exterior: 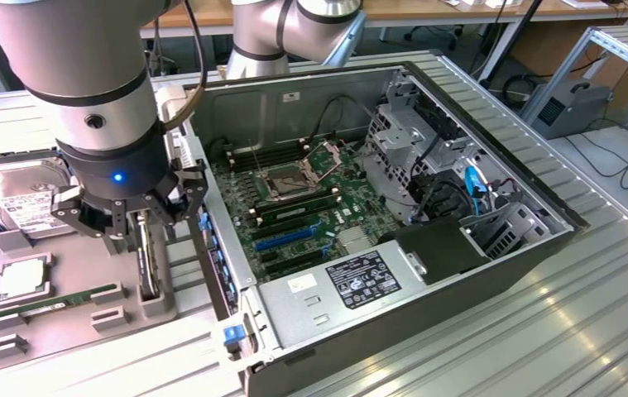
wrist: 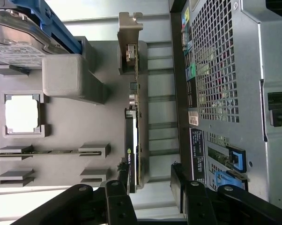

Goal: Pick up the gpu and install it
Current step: 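Pick up the gpu and move the gpu toward the slot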

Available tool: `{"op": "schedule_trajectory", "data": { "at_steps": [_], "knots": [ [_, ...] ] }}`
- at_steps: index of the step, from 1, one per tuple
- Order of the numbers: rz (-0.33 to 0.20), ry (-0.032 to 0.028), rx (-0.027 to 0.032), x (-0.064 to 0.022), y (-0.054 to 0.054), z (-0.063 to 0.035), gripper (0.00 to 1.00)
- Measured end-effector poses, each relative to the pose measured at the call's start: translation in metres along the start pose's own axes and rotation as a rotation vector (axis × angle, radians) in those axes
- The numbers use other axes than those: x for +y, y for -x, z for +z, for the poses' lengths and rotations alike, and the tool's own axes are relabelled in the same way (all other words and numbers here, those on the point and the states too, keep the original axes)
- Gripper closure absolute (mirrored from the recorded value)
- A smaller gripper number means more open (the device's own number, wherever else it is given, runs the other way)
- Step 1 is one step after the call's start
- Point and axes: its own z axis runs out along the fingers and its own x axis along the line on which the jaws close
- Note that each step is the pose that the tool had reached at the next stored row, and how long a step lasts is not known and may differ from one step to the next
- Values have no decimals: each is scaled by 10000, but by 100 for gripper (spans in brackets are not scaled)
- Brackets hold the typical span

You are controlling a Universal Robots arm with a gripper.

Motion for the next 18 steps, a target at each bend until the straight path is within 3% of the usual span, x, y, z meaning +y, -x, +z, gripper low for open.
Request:
{"op": "schedule_trajectory", "data": {
  "at_steps": [18],
  "knots": [
    [0, -16, -1, -2, -1, 46, 52]
  ]
}}
